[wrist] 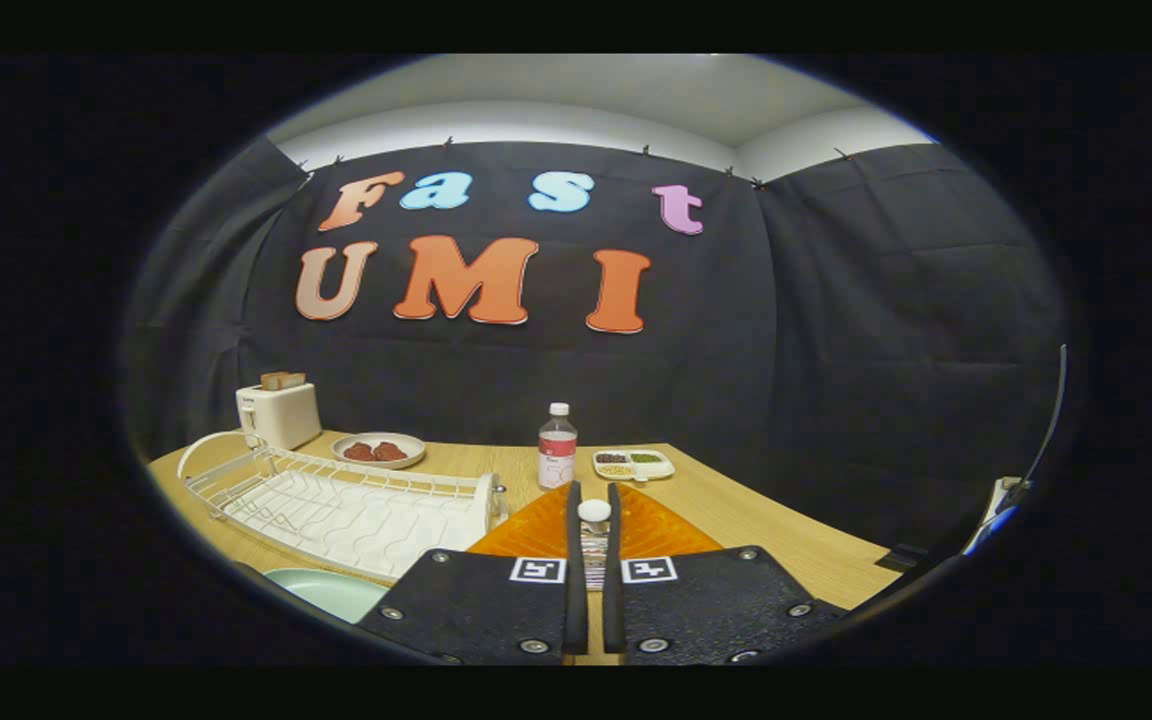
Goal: Take the plate from the dish rack, then take the spoon from the basket and place it into the plate.
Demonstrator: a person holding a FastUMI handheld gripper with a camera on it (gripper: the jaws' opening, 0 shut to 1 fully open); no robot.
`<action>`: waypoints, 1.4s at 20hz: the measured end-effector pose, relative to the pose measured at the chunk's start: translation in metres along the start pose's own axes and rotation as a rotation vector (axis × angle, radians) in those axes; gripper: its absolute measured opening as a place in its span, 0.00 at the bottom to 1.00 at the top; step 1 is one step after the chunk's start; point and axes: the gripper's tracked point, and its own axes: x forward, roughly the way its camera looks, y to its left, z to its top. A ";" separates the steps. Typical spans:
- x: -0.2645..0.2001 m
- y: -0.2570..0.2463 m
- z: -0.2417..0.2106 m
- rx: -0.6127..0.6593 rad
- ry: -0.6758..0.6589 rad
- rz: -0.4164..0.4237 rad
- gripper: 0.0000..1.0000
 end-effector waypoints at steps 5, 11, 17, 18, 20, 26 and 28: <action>-0.033 0.004 0.018 0.011 -0.024 0.029 0.06; -0.072 0.024 0.024 0.027 -0.026 0.104 0.06; -0.111 0.057 0.020 0.060 -0.007 0.221 0.06; -0.116 0.063 0.018 0.067 -0.002 0.239 0.06; -0.126 0.070 0.014 0.070 0.009 0.267 0.06; -0.146 0.095 0.000 0.085 0.035 0.331 0.06; -0.150 0.106 -0.006 0.088 0.049 0.358 0.06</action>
